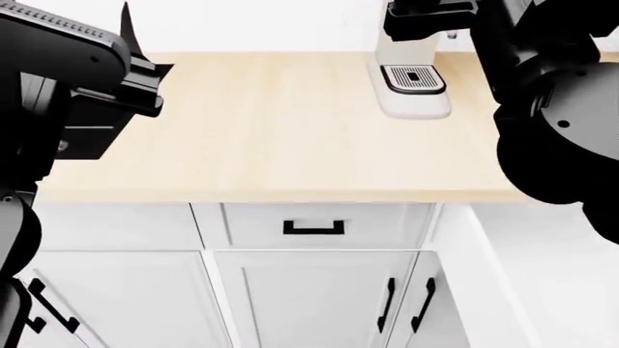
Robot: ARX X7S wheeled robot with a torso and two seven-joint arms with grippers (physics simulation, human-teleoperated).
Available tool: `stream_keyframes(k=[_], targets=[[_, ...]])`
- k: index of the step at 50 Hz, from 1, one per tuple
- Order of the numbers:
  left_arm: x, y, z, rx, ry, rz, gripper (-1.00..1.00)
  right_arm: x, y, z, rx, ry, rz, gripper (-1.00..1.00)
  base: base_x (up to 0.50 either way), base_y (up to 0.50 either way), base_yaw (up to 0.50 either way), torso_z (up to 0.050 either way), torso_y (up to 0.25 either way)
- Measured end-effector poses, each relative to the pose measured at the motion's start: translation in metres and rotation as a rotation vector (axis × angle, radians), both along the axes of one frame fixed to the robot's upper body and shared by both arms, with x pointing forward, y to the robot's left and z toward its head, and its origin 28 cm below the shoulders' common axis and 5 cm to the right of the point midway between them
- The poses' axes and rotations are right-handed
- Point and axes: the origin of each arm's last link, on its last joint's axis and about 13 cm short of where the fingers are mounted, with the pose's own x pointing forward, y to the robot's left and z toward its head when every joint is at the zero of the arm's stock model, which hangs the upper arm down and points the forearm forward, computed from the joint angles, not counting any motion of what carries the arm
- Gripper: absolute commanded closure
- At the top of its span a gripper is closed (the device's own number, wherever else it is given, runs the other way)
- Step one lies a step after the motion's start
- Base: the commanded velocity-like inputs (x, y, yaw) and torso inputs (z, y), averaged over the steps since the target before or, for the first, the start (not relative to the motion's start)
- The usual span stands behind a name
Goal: Place the bar in the bowl and close the drawer.
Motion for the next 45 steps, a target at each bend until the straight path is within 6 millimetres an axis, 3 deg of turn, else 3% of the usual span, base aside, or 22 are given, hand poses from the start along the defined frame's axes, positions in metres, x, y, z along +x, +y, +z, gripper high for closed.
stream_keyframes(k=[24, 45], targets=[[0.0005, 0.0001, -0.0034, -0.001, 0.007, 0.0, -1.0, 0.0026, 0.0001, -0.0027, -0.001, 0.018, -0.008, -1.0, 0.15, 0.0, -0.01, 0.0, 0.002], [-0.003, 0.0022, -0.0041, -0.005, 0.005, 0.01, -1.0, 0.0023, 0.0001, -0.0018, 0.012, 0.025, -0.013, -1.0, 0.0, 0.0, -0.39, 0.0, 0.0]])
